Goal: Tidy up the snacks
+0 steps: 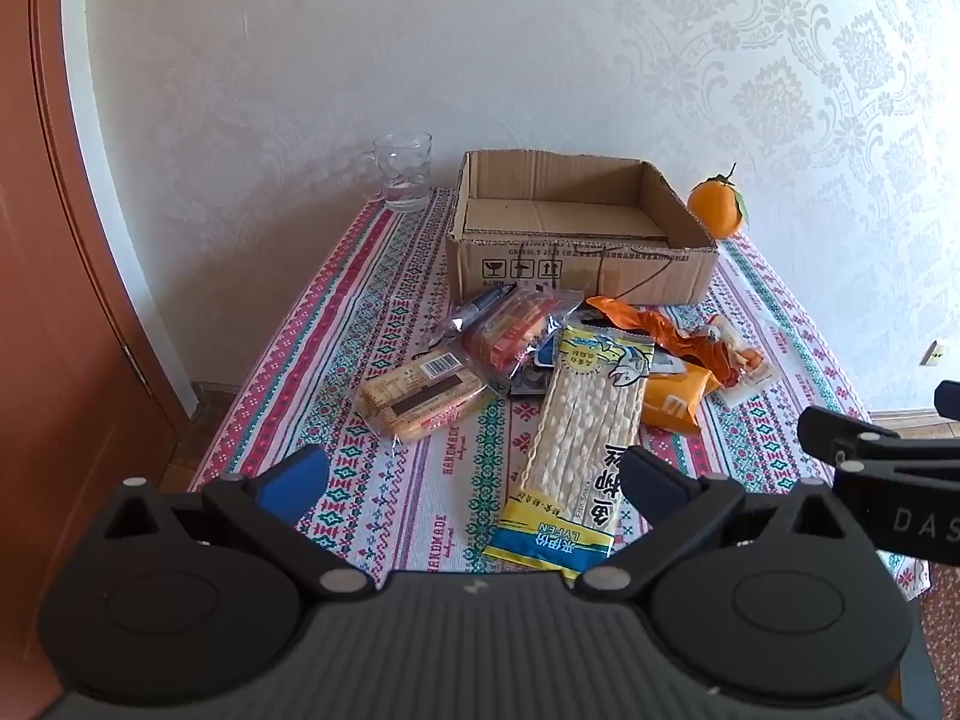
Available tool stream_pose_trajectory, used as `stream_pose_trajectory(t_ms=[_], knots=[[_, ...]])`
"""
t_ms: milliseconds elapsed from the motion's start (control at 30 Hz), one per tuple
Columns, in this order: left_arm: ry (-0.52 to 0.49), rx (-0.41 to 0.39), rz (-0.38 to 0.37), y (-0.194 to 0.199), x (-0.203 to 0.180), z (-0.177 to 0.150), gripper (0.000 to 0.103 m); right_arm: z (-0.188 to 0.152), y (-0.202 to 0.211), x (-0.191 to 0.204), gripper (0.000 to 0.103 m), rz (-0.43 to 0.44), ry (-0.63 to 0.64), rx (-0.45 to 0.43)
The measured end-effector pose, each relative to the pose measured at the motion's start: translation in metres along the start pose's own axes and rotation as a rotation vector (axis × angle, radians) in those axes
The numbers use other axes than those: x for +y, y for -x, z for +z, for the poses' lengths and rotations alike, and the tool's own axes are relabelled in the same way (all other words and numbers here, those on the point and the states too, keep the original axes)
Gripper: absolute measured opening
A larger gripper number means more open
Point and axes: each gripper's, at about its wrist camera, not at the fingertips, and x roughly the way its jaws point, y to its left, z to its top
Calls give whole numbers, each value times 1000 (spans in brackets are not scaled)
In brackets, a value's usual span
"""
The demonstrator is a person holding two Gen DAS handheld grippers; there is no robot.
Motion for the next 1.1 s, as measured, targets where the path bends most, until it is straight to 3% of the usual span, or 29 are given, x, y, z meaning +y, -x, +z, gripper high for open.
stream_pose_trajectory(t_ms=[1100], knots=[[-2, -2, 1, 1, 0, 1, 102, 0, 3, -1, 103, -4, 3, -7]])
